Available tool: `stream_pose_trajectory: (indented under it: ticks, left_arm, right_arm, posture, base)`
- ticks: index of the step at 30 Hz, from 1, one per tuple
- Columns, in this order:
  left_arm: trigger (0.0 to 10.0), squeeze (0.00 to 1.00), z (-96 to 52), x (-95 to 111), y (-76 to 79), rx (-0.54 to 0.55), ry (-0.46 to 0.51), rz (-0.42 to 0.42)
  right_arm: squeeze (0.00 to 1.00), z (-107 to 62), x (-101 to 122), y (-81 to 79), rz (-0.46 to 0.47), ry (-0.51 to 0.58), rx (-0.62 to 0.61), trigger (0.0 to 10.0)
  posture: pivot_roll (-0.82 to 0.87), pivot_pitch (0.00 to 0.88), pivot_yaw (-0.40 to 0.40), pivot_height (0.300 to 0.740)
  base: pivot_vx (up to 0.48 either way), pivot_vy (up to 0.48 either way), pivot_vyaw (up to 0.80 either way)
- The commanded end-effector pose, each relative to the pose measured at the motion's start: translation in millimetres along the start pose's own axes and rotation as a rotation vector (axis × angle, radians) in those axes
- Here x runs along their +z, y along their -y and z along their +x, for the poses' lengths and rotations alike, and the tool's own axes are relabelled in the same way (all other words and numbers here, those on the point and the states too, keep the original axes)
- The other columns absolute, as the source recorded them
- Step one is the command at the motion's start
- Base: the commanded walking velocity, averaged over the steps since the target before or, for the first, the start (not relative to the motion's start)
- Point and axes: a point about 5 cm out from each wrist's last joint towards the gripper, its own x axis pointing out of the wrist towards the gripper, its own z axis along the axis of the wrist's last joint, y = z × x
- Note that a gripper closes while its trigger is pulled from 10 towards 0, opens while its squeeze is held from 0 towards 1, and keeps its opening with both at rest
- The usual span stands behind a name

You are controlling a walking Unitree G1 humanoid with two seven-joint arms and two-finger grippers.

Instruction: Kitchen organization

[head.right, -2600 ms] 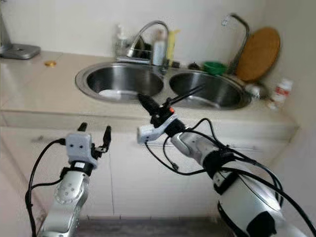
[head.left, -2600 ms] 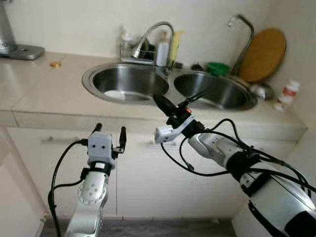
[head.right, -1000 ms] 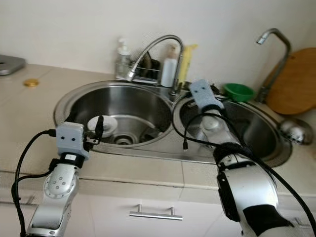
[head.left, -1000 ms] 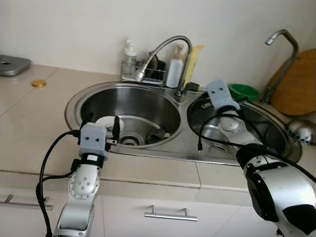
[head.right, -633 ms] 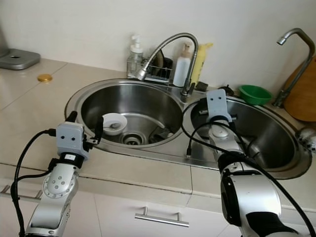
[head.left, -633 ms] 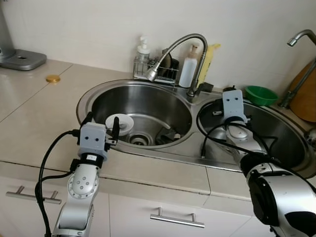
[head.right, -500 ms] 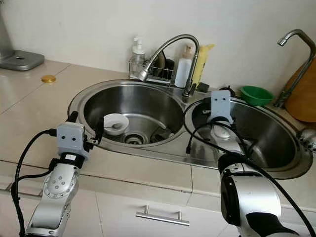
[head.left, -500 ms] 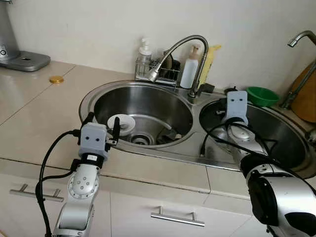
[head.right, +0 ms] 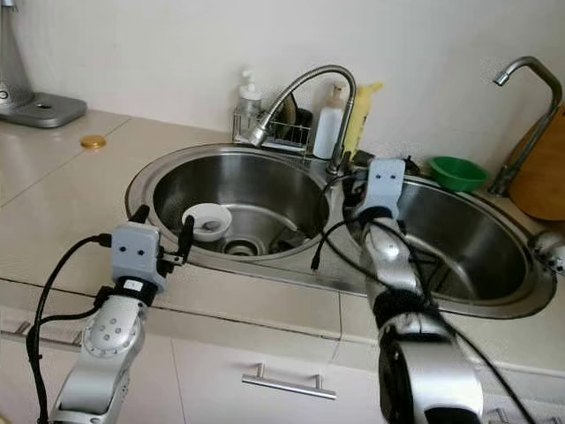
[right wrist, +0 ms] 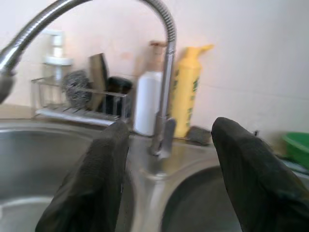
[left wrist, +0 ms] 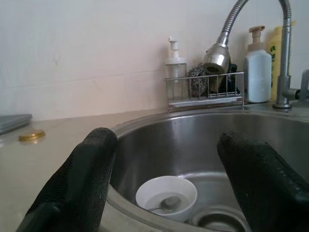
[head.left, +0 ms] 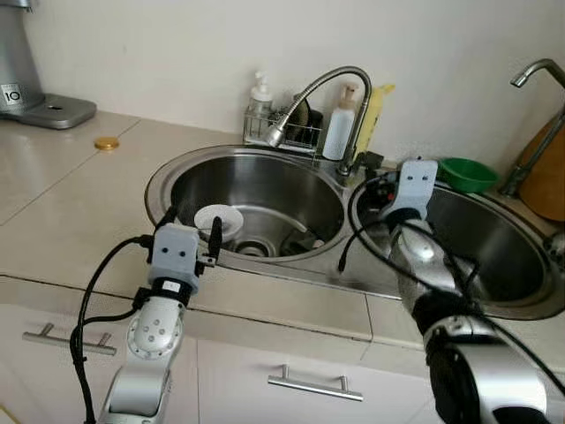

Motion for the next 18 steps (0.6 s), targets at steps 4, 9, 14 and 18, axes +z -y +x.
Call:
stream_pose_trajectory:
  ticks: [4,9,14,18]
  left_arm:
    - [10.0,0.00,-2.0,5,6.2,-0.025,0.017,-0.013]
    - [10.0,0.00,-2.5,5,4.9,-0.023,0.018,-0.032]
    - [10.0,0.00,-3.0,3,8.5,-0.046,0.011,-0.032]
    - [10.0,0.00,-2.7,3,8.0,-0.048,0.014,-0.037]
  right_arm:
    - [1.00,-10.7,9,-4.7,-0.018,0.095,0.016,10.0]
    - [0.00,-27.5,23,-19.8,-0.005,0.191,0.078,10.0]
    - [0.00,-38.6,21,-27.0,-0.022,0.162,0.104,10.0]
    - [0.00,-46.6,17,-29.0,-0.023,0.127,0.115,10.0]
  posture:
    - [0.03,0.000,-0.122,0.740]
    - [0.02,0.000,-0.116,0.740]
    - [0.02,0.000,-0.109,0.740]
    - [0.02,0.000,-0.108,0.740]
  base:
    - [0.000,0.000,0.00]
    - [0.000,0.000,0.00]
    - [0.000,0.000,0.00]
    - [0.000,0.000,0.00]
